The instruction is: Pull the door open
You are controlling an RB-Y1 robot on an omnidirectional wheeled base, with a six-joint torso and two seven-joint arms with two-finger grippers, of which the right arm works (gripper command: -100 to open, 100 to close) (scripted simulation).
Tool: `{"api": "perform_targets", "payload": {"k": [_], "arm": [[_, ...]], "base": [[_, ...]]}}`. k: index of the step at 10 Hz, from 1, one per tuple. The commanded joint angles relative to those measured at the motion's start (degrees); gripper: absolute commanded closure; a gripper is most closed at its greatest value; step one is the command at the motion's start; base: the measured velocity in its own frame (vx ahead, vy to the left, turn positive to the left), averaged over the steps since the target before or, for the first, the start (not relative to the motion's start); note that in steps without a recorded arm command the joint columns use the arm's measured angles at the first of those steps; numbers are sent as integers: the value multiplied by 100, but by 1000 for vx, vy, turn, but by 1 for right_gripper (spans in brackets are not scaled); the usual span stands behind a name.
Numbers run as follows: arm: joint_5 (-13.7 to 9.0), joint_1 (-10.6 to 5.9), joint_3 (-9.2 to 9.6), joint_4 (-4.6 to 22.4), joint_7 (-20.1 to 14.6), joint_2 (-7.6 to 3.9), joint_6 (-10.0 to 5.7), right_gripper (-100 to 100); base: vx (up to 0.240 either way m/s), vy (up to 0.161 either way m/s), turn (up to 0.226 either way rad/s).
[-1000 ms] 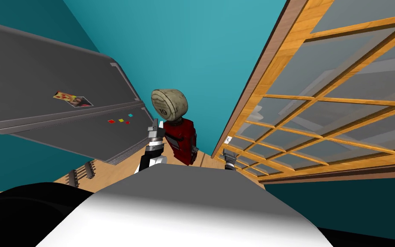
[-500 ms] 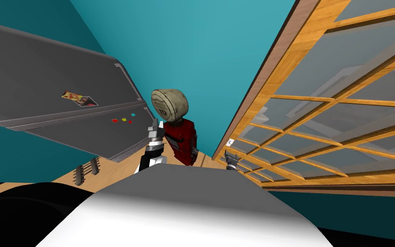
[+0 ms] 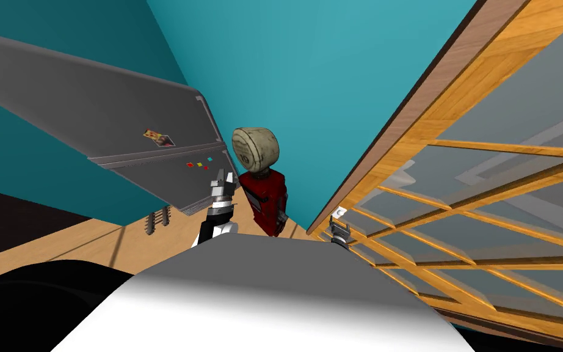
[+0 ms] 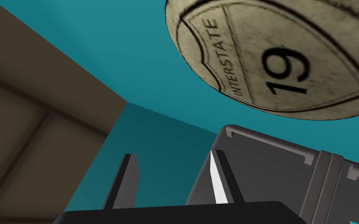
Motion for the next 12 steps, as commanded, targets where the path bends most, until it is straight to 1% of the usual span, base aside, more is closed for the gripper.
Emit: {"api": "perform_targets", "payload": {"k": [1, 3, 4, 5, 6, 7, 8, 12], "arm": [[-164, -59, -224, 231, -152, -108, -1, -100], [-260, -132, -360, 464, -284, -174, -23, -100], [-340, -193, -474, 661, -395, -230, -41, -100], [-340, -193, -474, 661, -395, -230, -41, -100], [-420, -254, -587, 857, -506, -285, -59, -100], [-347, -225, -472, 873, -523, -226, -74, -100], [-347, -225, -472, 873, -523, -226, -74, 100], [-347, -225, -472, 873, -523, -226, -74, 100]], "base": [[45, -28, 408], [39, -28, 229], [27, -38, 310], [15, -29, 136], [-6, -5, 266], [-15, 1, 56], [-3, 3, -56], [1, -1, -8]]}}
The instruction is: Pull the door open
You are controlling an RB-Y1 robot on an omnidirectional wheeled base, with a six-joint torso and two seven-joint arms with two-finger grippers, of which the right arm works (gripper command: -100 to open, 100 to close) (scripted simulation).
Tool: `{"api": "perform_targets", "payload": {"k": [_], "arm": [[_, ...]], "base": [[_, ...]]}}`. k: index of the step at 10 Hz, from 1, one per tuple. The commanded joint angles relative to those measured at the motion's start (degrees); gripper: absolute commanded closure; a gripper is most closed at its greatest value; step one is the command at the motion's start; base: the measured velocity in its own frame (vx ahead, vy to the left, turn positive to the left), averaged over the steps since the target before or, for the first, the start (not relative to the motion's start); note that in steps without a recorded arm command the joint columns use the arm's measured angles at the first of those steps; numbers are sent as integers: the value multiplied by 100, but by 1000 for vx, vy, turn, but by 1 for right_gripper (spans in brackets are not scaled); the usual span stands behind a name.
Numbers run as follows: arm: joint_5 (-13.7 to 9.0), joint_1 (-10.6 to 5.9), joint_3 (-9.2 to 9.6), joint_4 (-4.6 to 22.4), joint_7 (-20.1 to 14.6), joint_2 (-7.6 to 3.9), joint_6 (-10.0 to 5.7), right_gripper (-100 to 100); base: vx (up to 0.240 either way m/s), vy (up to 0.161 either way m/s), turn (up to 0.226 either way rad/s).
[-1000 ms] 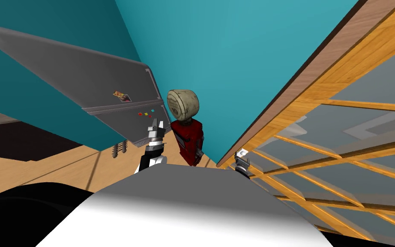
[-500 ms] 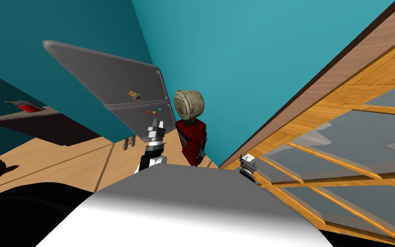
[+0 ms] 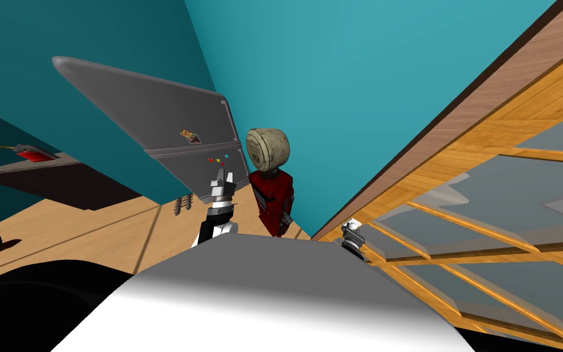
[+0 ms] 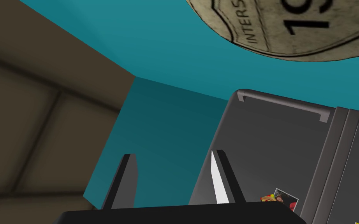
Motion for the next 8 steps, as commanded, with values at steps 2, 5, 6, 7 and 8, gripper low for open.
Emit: {"api": "perform_targets", "payload": {"k": [2, 5, 6, 7, 8], "arm": [[59, 8, 83, -53, -45, -33, 6, 100], [151, 21, 212, -137, -115, -85, 15, 100], [192, 27, 270, -174, -147, -108, 19, 100], [233, 33, 328, -212, -179, -131, 23, 100], [273, 38, 384, -248, -210, -154, 27, 100]], "base": [[-61, 12, 14], [-159, 54, 30], [-193, 25, 59], [-232, 42, 50], [-247, 39, 53]]}}
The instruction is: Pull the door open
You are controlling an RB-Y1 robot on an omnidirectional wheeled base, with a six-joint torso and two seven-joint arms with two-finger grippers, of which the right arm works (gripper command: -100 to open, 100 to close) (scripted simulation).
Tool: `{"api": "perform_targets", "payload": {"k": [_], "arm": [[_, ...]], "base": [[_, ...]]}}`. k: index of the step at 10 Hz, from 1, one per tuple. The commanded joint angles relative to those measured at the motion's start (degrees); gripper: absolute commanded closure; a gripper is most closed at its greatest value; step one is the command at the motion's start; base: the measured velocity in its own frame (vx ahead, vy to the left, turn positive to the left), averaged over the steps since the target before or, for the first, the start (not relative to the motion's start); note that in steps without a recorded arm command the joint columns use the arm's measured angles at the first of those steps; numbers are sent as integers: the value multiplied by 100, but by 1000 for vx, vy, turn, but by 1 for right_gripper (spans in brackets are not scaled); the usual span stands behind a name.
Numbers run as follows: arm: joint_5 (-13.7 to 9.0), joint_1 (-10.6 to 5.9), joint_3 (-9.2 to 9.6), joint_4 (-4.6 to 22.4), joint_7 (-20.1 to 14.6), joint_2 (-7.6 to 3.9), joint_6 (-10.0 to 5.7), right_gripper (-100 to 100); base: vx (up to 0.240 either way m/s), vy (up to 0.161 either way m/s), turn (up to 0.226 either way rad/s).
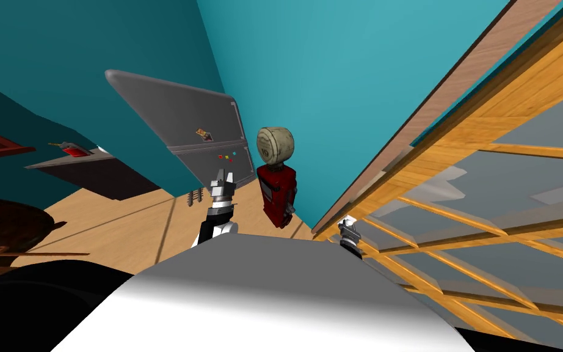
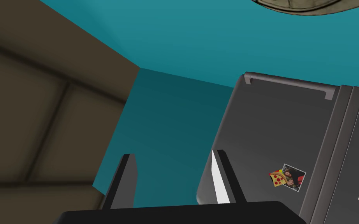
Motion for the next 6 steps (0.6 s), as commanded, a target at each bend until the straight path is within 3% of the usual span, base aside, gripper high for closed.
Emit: {"api": "perform_targets", "payload": {"k": [1, 2, 3, 6], "arm": [[72, 52, 112, -156, -36, -42, 39, 100], [121, 59, 181, -201, -74, -70, 43, 100], [85, 48, 130, -155, -49, -60, 46, 100], [239, 100, 378, -274, -164, -126, 25, 100]], "base": [[-251, 37, 64], [-261, 21, 58], [-116, 12, 29], [-197, -2, 59]]}}
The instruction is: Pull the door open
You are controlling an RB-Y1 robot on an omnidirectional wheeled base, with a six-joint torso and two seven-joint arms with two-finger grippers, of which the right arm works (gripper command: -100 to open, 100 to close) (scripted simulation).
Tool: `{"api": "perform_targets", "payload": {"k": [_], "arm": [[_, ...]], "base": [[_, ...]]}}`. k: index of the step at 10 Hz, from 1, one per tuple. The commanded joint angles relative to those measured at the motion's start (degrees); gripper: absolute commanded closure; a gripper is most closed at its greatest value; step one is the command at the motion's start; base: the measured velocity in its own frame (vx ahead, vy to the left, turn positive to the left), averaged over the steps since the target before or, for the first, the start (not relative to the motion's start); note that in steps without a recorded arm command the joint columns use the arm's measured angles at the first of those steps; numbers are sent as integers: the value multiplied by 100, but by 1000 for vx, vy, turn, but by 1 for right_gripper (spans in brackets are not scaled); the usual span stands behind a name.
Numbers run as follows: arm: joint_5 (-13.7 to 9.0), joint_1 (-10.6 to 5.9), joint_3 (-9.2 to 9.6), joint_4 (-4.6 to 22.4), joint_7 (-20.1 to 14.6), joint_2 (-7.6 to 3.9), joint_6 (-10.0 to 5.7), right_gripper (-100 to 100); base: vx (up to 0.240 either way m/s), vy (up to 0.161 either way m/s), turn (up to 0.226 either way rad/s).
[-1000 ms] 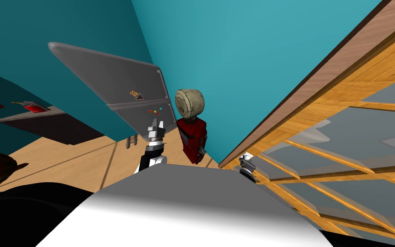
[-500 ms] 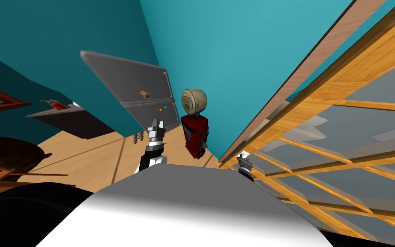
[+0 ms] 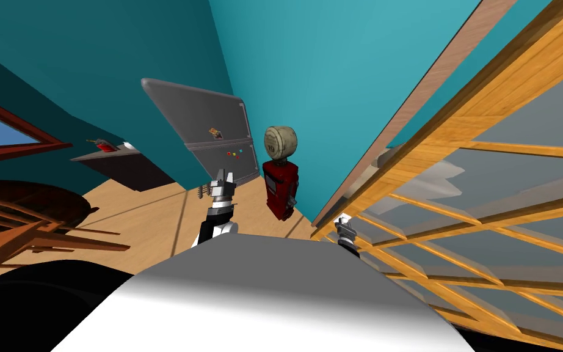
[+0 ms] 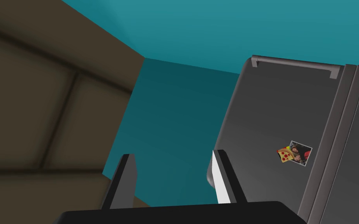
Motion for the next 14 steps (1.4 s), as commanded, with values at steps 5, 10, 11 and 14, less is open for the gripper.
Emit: {"api": "perform_targets", "payload": {"k": [5, 10, 11, 14], "arm": [[259, 101, 406, -204, -205, -146, -68, 100], [455, 166, 798, -273, -433, -307, -209, 100], [498, 192, 883, -313, -478, -351, -242, 100], [566, 204, 1008, -306, -558, -400, -294, 100]], "base": [[-235, 19, 48], [-189, -4, 52], [-286, 5, 51], [-209, -6, 39]]}}
